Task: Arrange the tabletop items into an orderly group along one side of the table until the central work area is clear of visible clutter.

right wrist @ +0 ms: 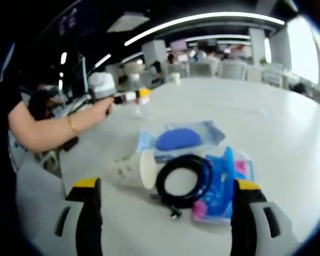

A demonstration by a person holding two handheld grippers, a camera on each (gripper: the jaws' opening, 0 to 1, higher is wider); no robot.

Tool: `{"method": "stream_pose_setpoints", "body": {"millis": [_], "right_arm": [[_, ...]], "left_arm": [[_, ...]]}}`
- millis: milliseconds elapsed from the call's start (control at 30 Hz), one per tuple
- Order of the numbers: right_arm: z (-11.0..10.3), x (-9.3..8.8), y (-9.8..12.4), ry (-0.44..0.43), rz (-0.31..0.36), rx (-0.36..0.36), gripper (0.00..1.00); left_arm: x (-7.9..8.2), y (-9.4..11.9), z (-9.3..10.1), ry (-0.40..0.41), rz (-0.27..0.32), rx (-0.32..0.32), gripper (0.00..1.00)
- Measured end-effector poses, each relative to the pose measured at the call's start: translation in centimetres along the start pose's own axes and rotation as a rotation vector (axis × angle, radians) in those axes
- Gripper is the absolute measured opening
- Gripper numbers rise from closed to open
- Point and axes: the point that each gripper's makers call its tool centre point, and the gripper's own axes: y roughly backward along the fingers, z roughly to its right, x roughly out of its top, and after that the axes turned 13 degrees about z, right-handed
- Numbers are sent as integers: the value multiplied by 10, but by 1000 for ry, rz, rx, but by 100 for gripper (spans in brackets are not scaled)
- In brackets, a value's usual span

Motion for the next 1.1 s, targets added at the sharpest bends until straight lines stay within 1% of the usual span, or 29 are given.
{"method": "stream_pose_setpoints", "body": {"millis": [100,200,333,567,667,800,867,900,933,1067,1100], "right_arm": [[-3,2,-2,-1,5,15,100],[-6,5,-3,0,9,25,100],[-8,8,-4,-3,17,33,100],[-13,10,-6,-10,23,59,100],[-17,14,-8,-14,39,83,100],[-19,13,-11,-17,33,106,100],[-19,14,-12,-12,36,113,100],[-21,14,-13,-12,36,125,100],[-22,14,-13,-15,35,131,100],[-27,12,-17,-10,28,154,98],[-28,12,-18,-6,28,160,98]], "left_arm": [[-1,5,3,31,-17,-18,94],[-1,9,6,27,-26,-42,99],[0,16,7,22,-44,-78,100],[10,26,7,23,-48,-129,100],[15,30,6,24,-51,-148,100],[21,33,4,22,-47,-177,100],[23,36,5,30,-43,-207,100],[23,38,7,47,-47,-229,100],[23,39,7,54,-51,-229,100],[24,47,11,77,-61,-282,100],[25,49,10,77,-61,-279,100]]}}
